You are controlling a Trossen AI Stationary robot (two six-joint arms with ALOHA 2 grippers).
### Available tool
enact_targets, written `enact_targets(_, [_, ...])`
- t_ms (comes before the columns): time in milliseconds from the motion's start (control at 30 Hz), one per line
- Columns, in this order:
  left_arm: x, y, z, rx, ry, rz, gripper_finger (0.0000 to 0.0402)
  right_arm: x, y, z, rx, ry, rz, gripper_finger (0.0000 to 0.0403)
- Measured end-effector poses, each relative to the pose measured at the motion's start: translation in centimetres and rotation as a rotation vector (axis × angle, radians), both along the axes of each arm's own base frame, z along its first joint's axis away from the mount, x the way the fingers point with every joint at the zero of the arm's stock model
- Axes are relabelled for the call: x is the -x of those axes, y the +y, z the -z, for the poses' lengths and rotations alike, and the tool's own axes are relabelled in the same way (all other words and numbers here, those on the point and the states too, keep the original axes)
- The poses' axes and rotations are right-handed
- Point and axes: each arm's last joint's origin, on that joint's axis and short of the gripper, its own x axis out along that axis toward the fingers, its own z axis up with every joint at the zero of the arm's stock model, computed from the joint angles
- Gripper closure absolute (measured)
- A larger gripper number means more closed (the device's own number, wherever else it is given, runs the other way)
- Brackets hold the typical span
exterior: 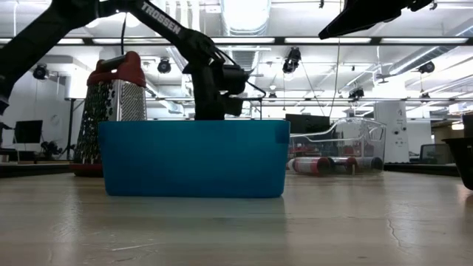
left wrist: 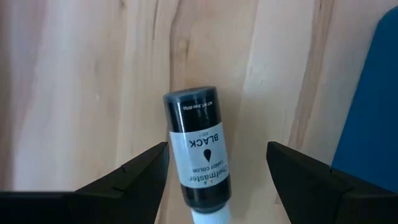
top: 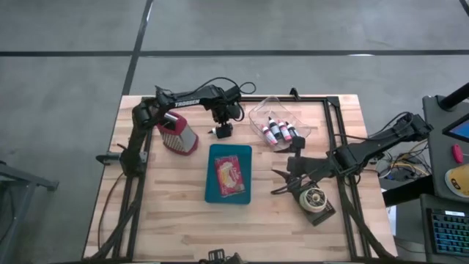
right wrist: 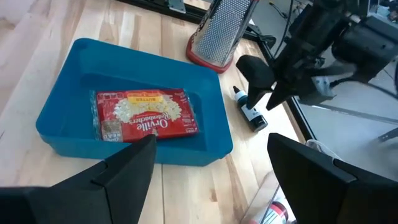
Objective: Pick & Place Food Item
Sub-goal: Put the black food coloring bottle into the transparent bin
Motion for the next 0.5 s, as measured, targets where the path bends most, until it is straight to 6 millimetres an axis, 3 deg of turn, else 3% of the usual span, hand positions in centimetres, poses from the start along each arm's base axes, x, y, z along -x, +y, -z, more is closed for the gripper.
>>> enact_targets(500, [-0.4, 0.3, 2.6, 0.008, 0.064, -0.018, 0.0126, 0.0, 0.0, 0.1, 0.002, 0.008, -0.002, 0.0097])
